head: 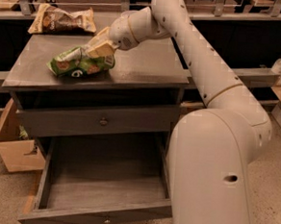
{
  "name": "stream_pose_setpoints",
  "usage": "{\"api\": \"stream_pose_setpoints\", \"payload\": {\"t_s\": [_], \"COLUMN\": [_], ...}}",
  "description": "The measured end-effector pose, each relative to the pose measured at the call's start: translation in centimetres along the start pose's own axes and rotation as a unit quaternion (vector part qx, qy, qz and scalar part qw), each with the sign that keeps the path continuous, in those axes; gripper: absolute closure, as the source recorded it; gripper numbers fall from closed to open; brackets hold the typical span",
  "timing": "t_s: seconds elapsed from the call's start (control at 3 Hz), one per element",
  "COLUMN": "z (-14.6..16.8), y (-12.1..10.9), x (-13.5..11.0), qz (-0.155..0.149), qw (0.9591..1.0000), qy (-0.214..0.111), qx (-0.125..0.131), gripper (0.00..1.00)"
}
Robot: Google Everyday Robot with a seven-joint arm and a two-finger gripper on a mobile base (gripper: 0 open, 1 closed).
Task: Place green rice chip bag into middle drawer
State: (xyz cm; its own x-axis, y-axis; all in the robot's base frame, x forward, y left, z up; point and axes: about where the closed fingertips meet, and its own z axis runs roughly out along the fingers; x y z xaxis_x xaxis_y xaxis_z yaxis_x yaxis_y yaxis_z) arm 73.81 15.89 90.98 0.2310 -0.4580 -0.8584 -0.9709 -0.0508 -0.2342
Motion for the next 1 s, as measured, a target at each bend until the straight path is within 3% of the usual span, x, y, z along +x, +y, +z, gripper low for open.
{"api": "stream_pose_setpoints", "payload": {"t_s": [0.33, 0.67, 1.0], "z": [-4.0, -7.1, -8.7], "y": [5.4, 11.7, 18.2], "x": [-3.0, -5.8, -6.4], "qz": [-0.007, 0.011, 0.047], "qw": [0.9995, 0.9984, 0.9945], "qy": [0.021, 0.03, 0.06], "qx": [-0.024, -0.047, -0.071], "gripper": [1.0, 1.0, 1.0]}}
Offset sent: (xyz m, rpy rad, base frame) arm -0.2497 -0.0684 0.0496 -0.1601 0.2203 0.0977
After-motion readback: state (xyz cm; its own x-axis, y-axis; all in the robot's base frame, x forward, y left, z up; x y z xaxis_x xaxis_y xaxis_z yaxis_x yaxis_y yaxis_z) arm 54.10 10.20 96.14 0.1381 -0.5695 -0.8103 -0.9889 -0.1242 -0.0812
